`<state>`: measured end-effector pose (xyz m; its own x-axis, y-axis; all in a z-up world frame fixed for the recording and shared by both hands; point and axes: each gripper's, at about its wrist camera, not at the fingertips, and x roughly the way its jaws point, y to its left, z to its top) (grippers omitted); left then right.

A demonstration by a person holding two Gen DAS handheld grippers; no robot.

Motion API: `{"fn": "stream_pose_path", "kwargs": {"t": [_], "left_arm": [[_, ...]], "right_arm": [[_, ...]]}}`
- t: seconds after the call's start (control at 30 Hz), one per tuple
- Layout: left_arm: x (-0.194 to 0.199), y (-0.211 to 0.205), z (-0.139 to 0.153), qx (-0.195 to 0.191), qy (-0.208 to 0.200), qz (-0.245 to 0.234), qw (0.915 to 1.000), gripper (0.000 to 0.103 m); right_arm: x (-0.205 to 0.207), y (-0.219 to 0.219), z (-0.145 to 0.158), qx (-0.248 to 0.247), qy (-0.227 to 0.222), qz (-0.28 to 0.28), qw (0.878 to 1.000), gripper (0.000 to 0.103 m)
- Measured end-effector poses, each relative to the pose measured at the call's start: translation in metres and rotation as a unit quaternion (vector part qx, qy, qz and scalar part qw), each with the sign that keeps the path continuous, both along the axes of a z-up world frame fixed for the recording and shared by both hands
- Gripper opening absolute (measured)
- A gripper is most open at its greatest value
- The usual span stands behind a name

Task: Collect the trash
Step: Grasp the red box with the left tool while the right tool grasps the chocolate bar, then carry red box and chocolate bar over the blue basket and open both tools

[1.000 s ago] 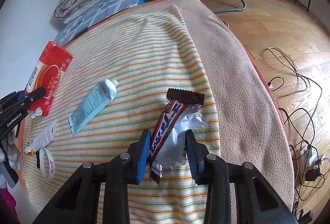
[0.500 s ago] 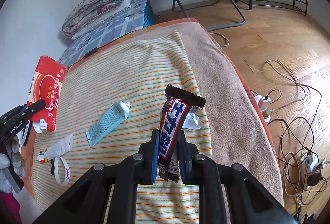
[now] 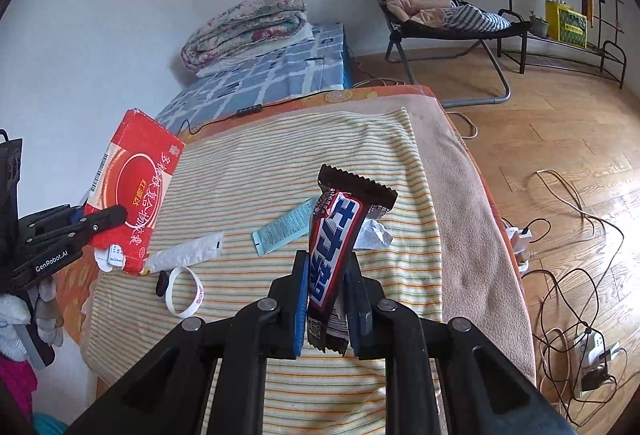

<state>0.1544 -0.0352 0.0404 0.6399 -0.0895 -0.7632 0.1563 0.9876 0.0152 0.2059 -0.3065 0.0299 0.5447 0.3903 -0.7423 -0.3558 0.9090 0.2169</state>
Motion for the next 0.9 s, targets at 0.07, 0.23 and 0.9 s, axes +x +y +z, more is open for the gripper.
{"fn": "stream_pose_path", "kwargs": {"t": [0.07,0.23,0.9], "left_arm": [[-0.021,-0.001,0.001,-0.006,0.004,-0.002,1.0,0.015],[-0.077,-0.001,-0.003,-0.021,0.019,-0.003,0.9996,0.015],[-0.214,-0.012,-0.095,-0.042,0.109,0.003,0.9931,0.015]], "right_arm": [[-0.017,0.007,0.004,-0.003,-0.008,0.016,1.0,0.015],[-0.063,0.024,0.007,-0.019,-0.022,0.056,0.998,0.015],[-0.182,0.042,-0.056,-0.058,0.031,0.139,0.988,0.015]]}}
